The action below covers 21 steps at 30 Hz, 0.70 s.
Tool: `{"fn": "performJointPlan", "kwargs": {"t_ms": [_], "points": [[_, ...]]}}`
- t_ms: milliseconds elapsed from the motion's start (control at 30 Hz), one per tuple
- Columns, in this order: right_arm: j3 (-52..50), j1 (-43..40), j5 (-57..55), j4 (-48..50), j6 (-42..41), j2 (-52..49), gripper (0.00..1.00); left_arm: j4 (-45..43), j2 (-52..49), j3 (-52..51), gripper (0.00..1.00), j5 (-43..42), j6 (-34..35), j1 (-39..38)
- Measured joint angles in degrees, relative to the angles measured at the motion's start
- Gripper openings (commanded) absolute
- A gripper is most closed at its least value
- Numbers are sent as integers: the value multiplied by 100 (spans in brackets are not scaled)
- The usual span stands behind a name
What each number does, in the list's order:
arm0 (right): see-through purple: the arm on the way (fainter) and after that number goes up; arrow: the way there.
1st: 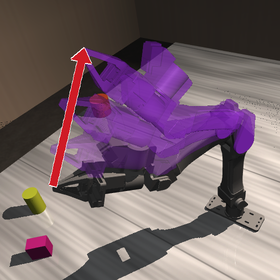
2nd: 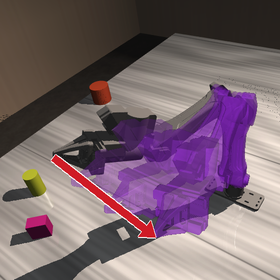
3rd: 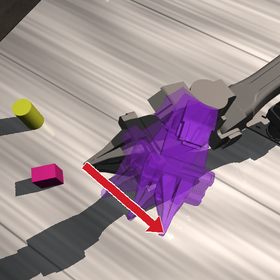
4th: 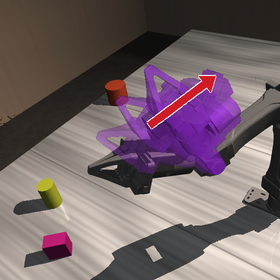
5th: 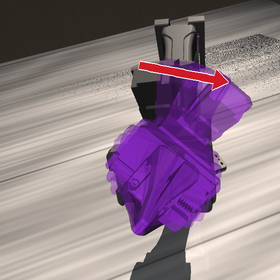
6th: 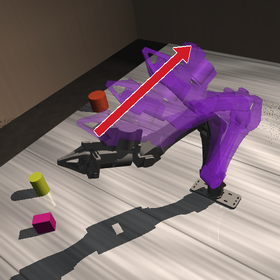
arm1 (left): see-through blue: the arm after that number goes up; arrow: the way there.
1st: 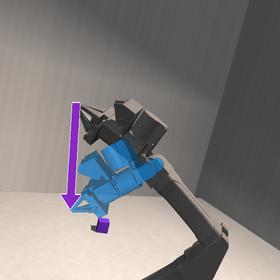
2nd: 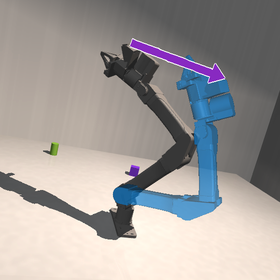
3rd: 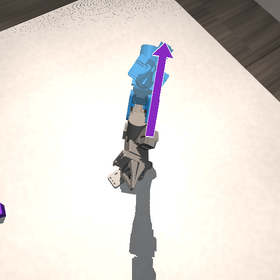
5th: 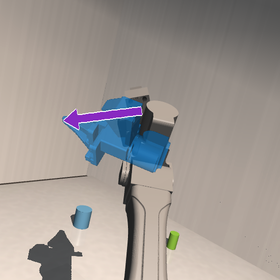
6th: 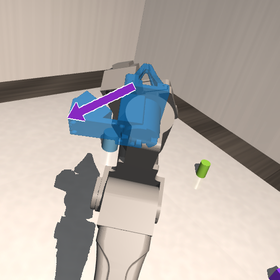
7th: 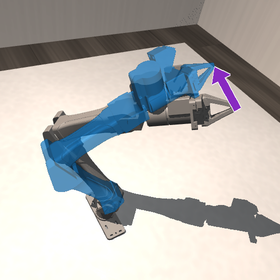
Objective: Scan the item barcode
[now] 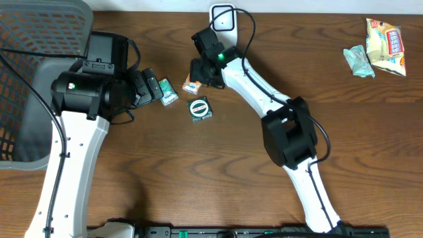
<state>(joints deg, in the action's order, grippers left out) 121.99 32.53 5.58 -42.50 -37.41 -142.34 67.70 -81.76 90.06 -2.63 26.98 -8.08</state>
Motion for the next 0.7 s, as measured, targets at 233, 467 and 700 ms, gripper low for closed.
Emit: {"fn": "performJointPlan", "kwargs": {"t_ms": [233,467,700], "points": [[74,-17,339,-52,-31,-184,3,-2,0,0,98,0,0,0],[94,-450,1558,-343,417,-170,1,-2,0,0,98,0,0,0],[79,-1563,4358,-1602,2826,28,1,-4,0,0,98,0,0,0]]}}
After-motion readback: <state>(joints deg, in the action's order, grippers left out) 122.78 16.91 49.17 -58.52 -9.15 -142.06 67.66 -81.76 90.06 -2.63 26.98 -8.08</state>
